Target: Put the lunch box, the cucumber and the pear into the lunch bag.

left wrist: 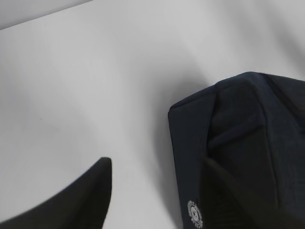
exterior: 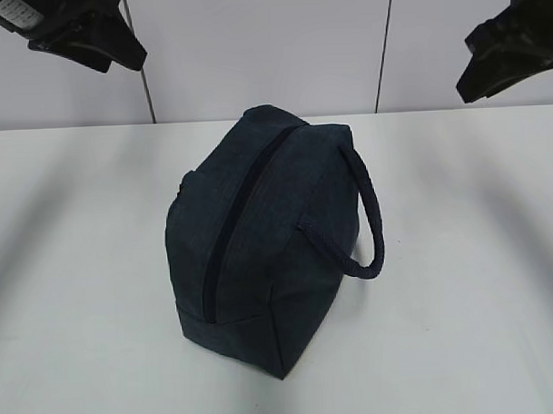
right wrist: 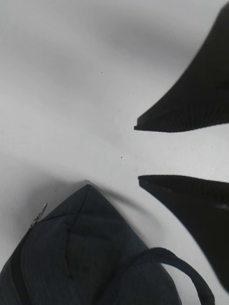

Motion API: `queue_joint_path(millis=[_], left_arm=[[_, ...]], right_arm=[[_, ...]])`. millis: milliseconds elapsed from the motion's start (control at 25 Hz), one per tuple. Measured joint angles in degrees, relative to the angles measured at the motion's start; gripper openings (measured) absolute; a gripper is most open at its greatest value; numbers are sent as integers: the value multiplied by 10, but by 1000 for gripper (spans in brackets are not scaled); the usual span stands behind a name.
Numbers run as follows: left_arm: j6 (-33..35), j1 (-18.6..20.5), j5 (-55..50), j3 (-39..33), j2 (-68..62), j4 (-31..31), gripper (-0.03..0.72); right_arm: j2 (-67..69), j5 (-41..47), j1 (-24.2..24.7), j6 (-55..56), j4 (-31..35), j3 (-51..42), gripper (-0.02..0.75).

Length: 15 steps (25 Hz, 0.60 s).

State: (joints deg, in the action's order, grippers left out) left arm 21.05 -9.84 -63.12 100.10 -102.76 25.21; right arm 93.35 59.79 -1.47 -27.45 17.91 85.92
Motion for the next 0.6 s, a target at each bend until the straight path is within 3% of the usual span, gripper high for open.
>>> queue_joint_path(millis=[200, 440, 600], left_arm=[[-11, 0, -26, 0, 18, -15, 359], [-91, 0, -71, 0, 56, -164, 359], [-114, 0, -83, 0, 88, -185, 359]], right_arm=[[-63, 51, 0, 24, 0, 0, 249], [-139, 85, 0, 53, -29, 0, 246], [-187, 113, 0, 67, -38, 0, 245]])
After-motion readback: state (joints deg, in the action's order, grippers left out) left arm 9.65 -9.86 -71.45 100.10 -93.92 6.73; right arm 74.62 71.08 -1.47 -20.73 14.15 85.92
